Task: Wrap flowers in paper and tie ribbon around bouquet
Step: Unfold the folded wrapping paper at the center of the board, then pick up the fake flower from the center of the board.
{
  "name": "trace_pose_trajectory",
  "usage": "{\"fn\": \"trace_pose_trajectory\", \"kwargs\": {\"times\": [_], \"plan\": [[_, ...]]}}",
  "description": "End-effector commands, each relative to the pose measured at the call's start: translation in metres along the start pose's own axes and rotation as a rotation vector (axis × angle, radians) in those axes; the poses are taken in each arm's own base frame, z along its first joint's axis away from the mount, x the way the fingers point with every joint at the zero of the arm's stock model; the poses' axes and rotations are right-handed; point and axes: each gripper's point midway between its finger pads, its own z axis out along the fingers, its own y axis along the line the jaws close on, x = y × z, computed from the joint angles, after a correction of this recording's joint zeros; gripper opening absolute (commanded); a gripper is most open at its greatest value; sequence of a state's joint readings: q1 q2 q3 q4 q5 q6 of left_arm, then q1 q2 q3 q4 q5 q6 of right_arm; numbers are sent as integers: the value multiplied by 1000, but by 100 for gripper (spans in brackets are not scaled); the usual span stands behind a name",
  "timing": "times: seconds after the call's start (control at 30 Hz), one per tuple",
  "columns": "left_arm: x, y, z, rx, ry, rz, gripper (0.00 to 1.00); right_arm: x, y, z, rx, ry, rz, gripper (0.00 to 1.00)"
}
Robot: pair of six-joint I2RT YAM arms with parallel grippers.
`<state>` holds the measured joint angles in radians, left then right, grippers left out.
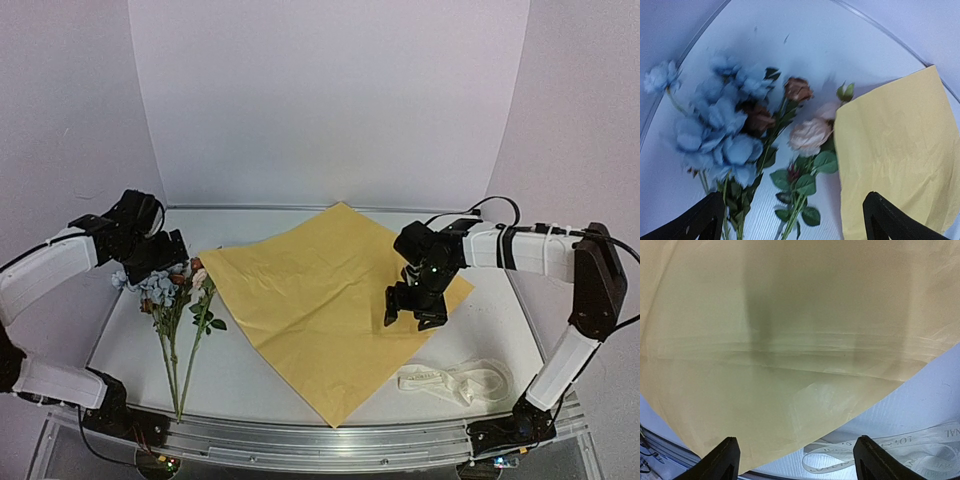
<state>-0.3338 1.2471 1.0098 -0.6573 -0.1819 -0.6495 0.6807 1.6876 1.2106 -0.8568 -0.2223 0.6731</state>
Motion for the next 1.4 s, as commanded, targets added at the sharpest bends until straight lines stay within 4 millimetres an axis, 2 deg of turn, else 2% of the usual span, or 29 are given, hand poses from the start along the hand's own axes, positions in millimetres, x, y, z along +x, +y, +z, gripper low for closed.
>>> {"fn": "trace_pose_trajectory", "kwargs": {"times": [0.0,0.13,0.33,0.57,0.8,1.07,1.37], "plan": [[51,40,-10,-130,42,-146,100,-12,11,3,-36,-21,-2,84],[92,48,-13,-207,76,-164,100,-12,13,8,-44,-11,4,87],[133,60,-11,-254,120,-173,100,-11,14,10,-53,-7,8,91],[172,61,14,-250,199,-120,100,-9,13,15,-56,-2,18,94],[189,57,37,-206,226,-94,100,-9,15,21,-61,12,33,95],[195,44,54,-181,250,-42,99,-10,17,23,-66,13,37,95],[191,35,53,-127,242,-19,84,-10,18,28,-69,32,46,95]]}}
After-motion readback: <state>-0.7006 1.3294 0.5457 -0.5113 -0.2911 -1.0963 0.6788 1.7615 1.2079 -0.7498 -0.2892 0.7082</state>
